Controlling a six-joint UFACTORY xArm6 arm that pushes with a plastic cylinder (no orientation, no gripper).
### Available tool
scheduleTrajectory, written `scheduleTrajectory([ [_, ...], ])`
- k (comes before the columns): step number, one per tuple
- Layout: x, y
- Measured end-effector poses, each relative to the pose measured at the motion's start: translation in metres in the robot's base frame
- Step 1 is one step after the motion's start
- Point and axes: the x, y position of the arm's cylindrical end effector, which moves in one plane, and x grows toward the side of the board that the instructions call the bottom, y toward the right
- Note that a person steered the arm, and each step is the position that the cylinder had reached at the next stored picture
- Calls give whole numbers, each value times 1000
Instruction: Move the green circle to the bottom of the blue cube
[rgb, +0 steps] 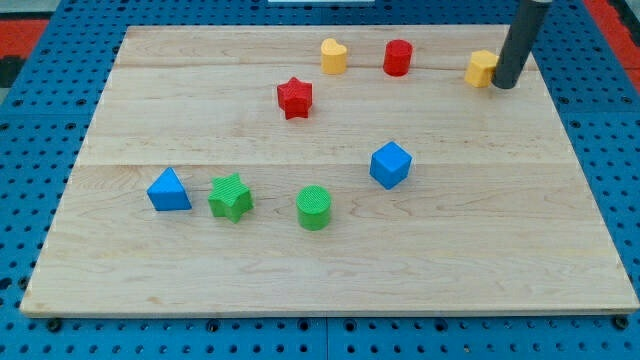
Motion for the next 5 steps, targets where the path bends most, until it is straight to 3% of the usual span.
scheduleTrajectory([
  [1, 2, -10],
  [3, 168, -43],
  [4, 223, -144],
  [5, 233, -258],
])
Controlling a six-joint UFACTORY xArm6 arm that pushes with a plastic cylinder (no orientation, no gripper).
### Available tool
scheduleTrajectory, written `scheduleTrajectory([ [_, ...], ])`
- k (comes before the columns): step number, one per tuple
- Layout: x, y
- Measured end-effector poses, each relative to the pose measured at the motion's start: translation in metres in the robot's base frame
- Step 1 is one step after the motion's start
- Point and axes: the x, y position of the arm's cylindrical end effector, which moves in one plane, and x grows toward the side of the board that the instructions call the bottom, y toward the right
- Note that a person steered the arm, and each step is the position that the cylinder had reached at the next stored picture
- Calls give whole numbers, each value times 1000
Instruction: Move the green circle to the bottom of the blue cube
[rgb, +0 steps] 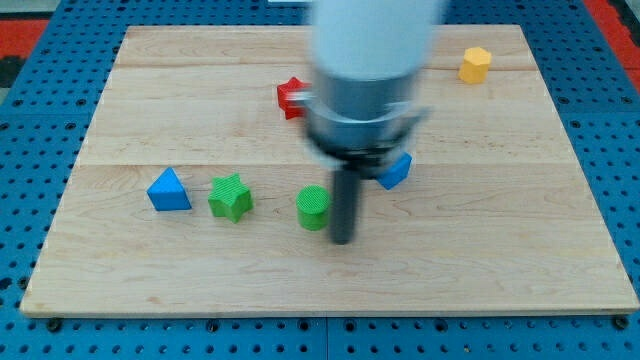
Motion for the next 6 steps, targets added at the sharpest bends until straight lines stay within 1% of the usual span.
scheduleTrajectory([
  [1, 0, -16],
  [2, 0, -63],
  [3, -25, -66],
  [4, -26, 25],
  [5, -28, 42],
  [6, -33, -32],
])
